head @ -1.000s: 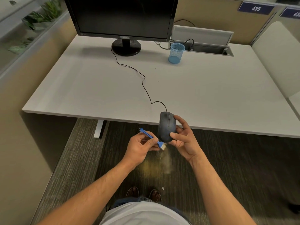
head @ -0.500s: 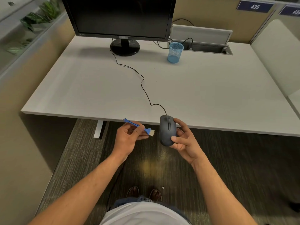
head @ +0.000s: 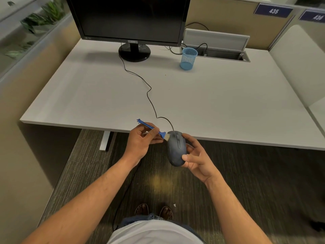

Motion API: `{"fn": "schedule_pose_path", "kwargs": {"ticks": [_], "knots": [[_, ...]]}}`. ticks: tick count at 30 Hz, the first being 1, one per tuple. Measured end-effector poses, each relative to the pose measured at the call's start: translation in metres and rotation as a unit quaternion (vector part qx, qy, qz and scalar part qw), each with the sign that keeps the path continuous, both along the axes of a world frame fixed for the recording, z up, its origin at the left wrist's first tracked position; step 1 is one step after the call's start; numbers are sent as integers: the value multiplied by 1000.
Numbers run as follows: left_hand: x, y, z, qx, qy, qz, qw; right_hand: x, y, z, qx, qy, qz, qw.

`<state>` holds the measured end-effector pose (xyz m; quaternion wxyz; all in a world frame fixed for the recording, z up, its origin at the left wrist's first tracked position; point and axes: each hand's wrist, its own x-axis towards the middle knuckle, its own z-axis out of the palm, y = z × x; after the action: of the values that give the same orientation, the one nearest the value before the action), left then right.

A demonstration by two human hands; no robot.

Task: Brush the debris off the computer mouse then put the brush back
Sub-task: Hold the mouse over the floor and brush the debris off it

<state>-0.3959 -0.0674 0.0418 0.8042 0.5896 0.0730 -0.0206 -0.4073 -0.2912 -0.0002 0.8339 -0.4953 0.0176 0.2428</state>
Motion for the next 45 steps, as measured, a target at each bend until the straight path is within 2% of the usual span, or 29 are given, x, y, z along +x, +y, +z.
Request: {"fn": "schedule_pose_path", "kwargs": {"ticks": [13, 25, 34, 45], "knots": [[-31, -9, -15, -9, 3, -20, 1000, 7, -2, -3, -3, 7, -38, 999], [-52, -24, -24, 24, 6, -56, 998, 11, -4, -3, 5, 6, -67, 998], [-37, -10, -18, -16, -4, 7, 1000, 8, -4, -3, 26, 13, -56, 998], [0, -1, -3, 18, -12, 59, 998, -2, 5, 1, 22, 18, -10, 1000]]}}
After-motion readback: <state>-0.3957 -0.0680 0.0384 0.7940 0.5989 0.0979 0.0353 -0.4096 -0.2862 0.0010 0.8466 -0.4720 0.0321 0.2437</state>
